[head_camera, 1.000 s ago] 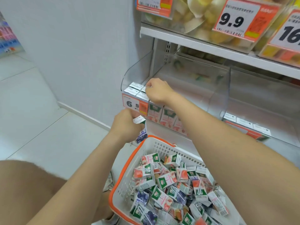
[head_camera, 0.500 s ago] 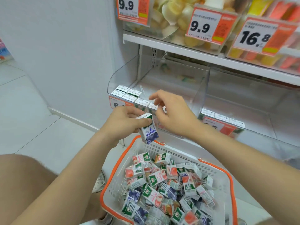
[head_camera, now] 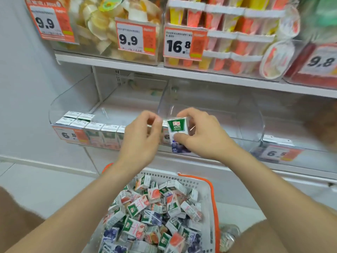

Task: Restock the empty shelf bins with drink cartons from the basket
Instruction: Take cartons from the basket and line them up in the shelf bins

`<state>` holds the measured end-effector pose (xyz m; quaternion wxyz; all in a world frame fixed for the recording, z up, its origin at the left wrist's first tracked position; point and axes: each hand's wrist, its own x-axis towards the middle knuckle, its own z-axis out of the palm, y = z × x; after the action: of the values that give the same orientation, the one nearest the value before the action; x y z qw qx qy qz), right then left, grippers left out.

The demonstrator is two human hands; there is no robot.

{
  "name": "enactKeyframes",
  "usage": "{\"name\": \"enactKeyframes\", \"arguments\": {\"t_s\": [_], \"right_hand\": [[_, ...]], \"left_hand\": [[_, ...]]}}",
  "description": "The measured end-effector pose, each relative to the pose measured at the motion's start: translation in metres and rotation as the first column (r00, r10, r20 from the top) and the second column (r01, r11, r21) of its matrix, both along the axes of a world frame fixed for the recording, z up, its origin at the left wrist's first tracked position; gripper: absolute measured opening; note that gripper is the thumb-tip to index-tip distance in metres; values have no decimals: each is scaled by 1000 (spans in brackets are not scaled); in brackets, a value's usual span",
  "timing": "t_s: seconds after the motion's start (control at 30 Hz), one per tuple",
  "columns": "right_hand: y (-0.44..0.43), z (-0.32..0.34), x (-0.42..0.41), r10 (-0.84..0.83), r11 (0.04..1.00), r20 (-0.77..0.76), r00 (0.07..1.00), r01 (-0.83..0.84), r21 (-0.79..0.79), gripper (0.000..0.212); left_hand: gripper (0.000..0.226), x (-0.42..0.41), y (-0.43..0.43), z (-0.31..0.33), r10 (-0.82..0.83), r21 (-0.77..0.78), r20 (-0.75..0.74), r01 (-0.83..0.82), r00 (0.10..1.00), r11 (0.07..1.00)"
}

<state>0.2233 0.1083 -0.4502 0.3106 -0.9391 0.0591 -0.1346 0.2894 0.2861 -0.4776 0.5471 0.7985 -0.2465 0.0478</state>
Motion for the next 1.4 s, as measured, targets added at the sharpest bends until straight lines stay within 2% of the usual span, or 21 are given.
{"name": "enactKeyframes", "arguments": {"t_s": [0.07, 0.17, 0.3, 0.4, 0.6, 0.83, 0.97, 1.07, 1.2, 1.4], "right_hand": [[-21, 4, -10, -144, 989, 62, 988, 145, -15, 42], [-51, 11, -23, -254, 953, 116, 960, 269, -142, 47], [-89, 13, -33, -295, 941, 129, 947, 311, -132, 52], [-106, 12, -40, -298, 938, 90, 950, 309, -160, 50], [-122, 9, -47, -318, 930, 39, 947, 319, -184, 49], [-128, 19, -54, -301, 932, 117, 946, 318, -172, 50], [-123, 21, -56, -278, 943, 111, 954, 293, -157, 49], [-120, 22, -56, -271, 945, 110, 956, 286, -160, 48], [-120, 23, -57, -277, 942, 107, 955, 292, -165, 49], [-119, 22, -60, -288, 942, 82, 954, 297, -154, 49]], "left_hand": [[4, -4, -26, -6, -45, 156, 179, 17, 983, 988], [15, -5, -69, -19, -232, 376, 344, 93, 910, 922], [38, -8, -123, -29, -358, 630, 413, 21, 837, 776], [39, -12, -150, -34, -411, 760, 419, -65, 810, 647], [23, -8, -171, -33, -328, 762, 428, -141, 842, 633], [21, -8, -169, -33, -306, 689, 414, -75, 857, 721], [16, -6, -164, -33, -298, 660, 415, -60, 860, 749], [14, -9, -165, -21, -352, 698, 413, -43, 840, 715], [37, -14, -162, -14, -426, 768, 376, -20, 823, 640], [22, -20, -152, -27, -434, 768, 356, 6, 827, 640]]}}
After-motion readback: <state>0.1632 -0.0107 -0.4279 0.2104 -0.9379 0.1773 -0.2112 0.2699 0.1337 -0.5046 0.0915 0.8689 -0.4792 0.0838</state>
